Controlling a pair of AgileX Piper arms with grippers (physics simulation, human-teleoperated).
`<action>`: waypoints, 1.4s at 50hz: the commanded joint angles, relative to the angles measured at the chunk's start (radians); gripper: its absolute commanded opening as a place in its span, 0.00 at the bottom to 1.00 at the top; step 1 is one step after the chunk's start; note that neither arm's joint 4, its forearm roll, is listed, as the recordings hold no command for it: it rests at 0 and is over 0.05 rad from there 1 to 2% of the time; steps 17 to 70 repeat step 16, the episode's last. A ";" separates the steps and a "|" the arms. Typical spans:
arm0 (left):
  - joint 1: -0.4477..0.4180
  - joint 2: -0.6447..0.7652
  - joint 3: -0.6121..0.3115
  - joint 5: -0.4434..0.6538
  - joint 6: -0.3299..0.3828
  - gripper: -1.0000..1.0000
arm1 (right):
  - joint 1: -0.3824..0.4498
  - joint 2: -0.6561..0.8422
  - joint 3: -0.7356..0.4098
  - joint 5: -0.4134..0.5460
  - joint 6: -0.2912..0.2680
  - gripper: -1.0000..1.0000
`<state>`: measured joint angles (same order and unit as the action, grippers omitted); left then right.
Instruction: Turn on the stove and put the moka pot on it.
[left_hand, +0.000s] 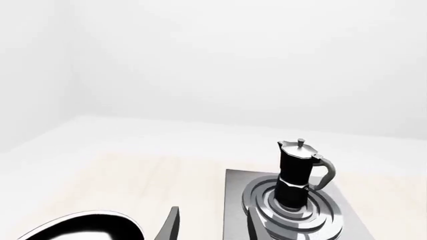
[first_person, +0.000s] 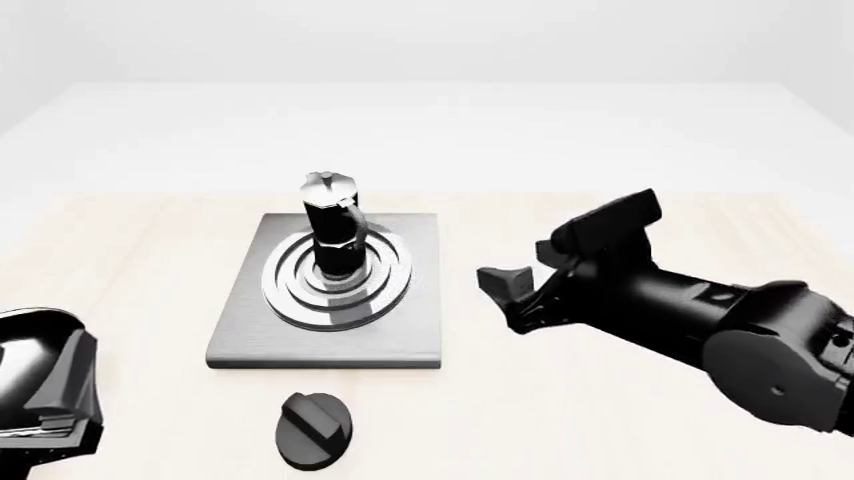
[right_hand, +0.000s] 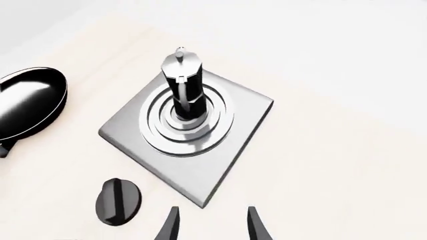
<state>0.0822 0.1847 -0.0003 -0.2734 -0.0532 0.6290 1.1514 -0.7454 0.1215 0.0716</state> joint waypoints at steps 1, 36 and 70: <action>-0.001 -0.046 0.000 0.035 0.005 1.00 | -0.076 -0.191 0.131 0.026 0.026 1.00; -0.008 -0.106 -0.001 0.085 0.024 1.00 | -0.171 -0.465 0.279 0.078 0.101 1.00; -0.008 -0.106 -0.001 0.085 0.024 1.00 | -0.171 -0.465 0.279 0.078 0.101 1.00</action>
